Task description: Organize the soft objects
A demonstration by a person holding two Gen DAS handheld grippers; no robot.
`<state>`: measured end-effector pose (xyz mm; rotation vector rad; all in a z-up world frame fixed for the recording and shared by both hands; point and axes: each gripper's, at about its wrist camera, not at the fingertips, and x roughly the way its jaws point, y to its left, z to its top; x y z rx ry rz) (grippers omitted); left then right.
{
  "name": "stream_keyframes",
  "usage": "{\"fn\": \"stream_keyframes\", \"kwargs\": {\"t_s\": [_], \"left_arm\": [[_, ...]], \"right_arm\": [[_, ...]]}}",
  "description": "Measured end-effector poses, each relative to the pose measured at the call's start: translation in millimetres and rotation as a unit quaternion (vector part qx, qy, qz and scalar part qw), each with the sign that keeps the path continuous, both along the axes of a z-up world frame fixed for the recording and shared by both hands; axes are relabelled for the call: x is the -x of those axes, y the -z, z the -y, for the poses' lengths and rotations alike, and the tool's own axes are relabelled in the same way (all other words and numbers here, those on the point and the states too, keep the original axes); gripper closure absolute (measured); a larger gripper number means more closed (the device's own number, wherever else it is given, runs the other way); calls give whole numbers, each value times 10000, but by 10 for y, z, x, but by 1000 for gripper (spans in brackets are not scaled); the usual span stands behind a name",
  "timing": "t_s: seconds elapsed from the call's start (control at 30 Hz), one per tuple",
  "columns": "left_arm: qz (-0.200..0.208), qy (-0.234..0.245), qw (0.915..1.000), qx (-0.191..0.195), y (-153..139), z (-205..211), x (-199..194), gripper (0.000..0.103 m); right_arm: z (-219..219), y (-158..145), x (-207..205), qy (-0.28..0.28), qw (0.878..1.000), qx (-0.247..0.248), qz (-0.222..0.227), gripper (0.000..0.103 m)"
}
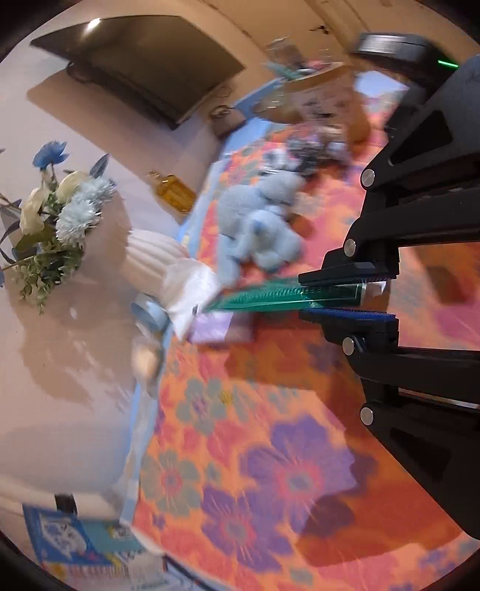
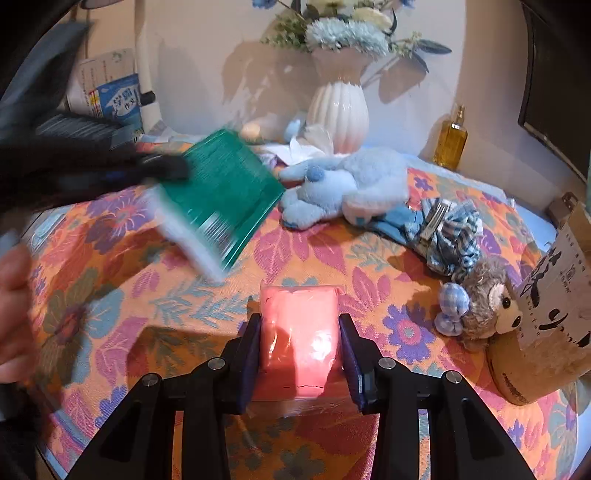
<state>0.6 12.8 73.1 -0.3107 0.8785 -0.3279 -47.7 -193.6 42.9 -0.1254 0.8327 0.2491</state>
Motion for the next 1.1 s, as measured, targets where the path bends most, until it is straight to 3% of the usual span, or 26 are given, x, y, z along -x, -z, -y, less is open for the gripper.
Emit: {"fn": "stream_keyframes", "kwargs": {"t_s": [0.13,0.2,0.27,0.33,0.4,0.53,0.6,0.7,0.77,0.83,0.93,1.0,1.1], "left_arm": [[-144,-13,9994,-312,107,-246,287,95],[-167,-44,9986,-504,154,-318,327,89],[-223,-94,9974,-685,190,-329,285,64],[-201,-34,9956,-911,224,-272,209,19],[-97,103,9941,-1080,246,-157,153,4],[-368,507,9867,-1503,375,141,-11,3],[-409,640,9790,-1890,455,294,-44,3],[-396,698,9724,-2189,547,421,-73,4],[-277,658,9762,-2048,533,399,-69,13],[-191,582,9778,-2004,501,354,-62,36],[-49,487,9789,-1982,460,303,-32,61],[56,443,9801,-1934,452,283,-5,67],[116,349,9835,-1772,437,252,13,70]], "right_arm": [[-32,-23,48,16,9998,76,163,64],[-30,-19,37,48,9998,87,164,64],[-20,-21,35,68,9998,74,143,64],[-13,-9,22,63,9999,54,78,64],[-3,18,-6,55,10000,39,-44,64],[-8,108,-94,-11,9991,-6,-431,58],[-3,113,-101,-36,9988,-40,-480,38],[6,134,-119,-97,9983,-103,-569,32],[4,137,-118,-89,9983,-111,-572,32],[7,138,-122,-90,9982,-135,-577,32],[10,130,-137,-88,9983,-145,-556,39],[10,119,-124,-64,9987,-144,-478,63],[22,92,-108,-66,9991,-172,-378,64]]}}
